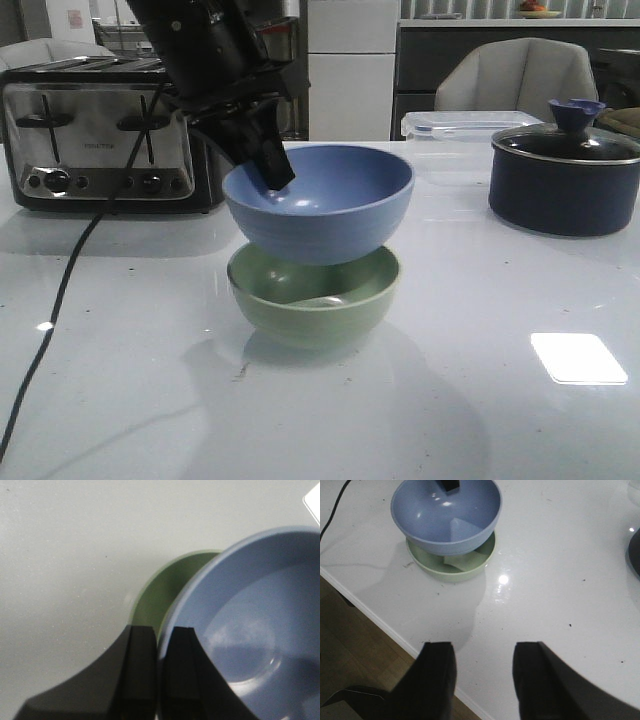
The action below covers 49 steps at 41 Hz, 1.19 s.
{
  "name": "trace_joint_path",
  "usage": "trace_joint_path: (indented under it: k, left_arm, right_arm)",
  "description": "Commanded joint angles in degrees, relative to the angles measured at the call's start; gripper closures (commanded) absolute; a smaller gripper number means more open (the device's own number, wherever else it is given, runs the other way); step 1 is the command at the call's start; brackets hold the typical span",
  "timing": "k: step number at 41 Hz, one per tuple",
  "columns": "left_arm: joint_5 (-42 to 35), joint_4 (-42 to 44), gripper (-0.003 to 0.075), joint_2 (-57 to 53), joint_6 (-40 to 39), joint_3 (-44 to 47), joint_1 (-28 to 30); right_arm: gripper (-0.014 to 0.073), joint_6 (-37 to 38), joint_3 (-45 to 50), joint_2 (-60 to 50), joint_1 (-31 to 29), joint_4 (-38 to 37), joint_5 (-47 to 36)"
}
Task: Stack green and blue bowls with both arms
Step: 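Lift the blue bowl with the left gripper and carry it over the green bowl, then lower the blue bowl into the green bowl and open the left gripper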
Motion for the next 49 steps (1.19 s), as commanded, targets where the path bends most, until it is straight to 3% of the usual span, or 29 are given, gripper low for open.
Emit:
trace_joint_path:
  k: [1, 45, 49]
  left_arm:
    - [-2.29, -1.34, 0.0622, -2.13, -0.59, -1.91, -0.53]
    - [-2.2, -1.06, 0.0617, 2.13, -0.59, -1.91, -0.53]
    - [-1.56, -1.16, 0.0559, 2.92, -0.59, -1.91, -0.53]
  right_arm:
    - [0.0193, -0.53, -1.57, -0.02, -0.2, 0.55, -4.15]
    - [0.0193, -0.53, -1.57, -0.02, -0.2, 0.55, -4.15]
    - [0.0193, -0.53, -1.57, -0.02, -0.2, 0.55, -4.15]
